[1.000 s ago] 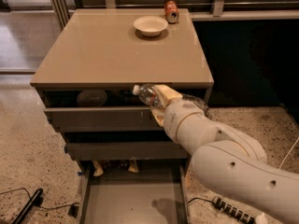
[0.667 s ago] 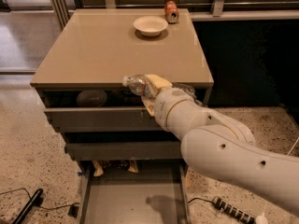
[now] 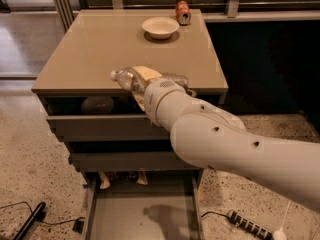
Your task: Pick water bottle from bottom drawer and place on counter
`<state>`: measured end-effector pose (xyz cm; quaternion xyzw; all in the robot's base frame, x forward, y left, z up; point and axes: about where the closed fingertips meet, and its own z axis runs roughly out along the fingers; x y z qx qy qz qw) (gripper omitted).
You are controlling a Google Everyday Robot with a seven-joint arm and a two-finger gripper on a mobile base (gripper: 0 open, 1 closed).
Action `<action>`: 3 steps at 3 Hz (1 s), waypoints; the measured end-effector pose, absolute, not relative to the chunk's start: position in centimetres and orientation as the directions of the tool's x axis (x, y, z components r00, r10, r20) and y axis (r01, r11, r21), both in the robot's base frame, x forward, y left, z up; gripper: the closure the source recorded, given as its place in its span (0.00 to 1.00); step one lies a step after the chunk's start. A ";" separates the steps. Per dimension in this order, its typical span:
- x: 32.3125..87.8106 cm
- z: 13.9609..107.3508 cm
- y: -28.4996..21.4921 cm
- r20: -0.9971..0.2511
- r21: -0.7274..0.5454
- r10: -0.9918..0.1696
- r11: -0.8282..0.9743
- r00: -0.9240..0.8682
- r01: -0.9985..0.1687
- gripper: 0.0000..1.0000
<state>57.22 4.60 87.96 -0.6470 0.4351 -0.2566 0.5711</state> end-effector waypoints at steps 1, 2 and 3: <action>57.2 88.0 4.6 -0.165 -0.962 -0.856 0.031 0.490 -0.270 1.00; 59.4 88.1 5.5 -0.155 -0.967 -0.853 0.028 0.498 -0.253 1.00; 63.9 88.4 9.6 -0.156 -0.966 -0.829 0.015 0.538 -0.256 1.00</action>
Offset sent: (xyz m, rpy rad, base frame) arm 0.0600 0.0266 0.0031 -0.0060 -0.0436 0.0084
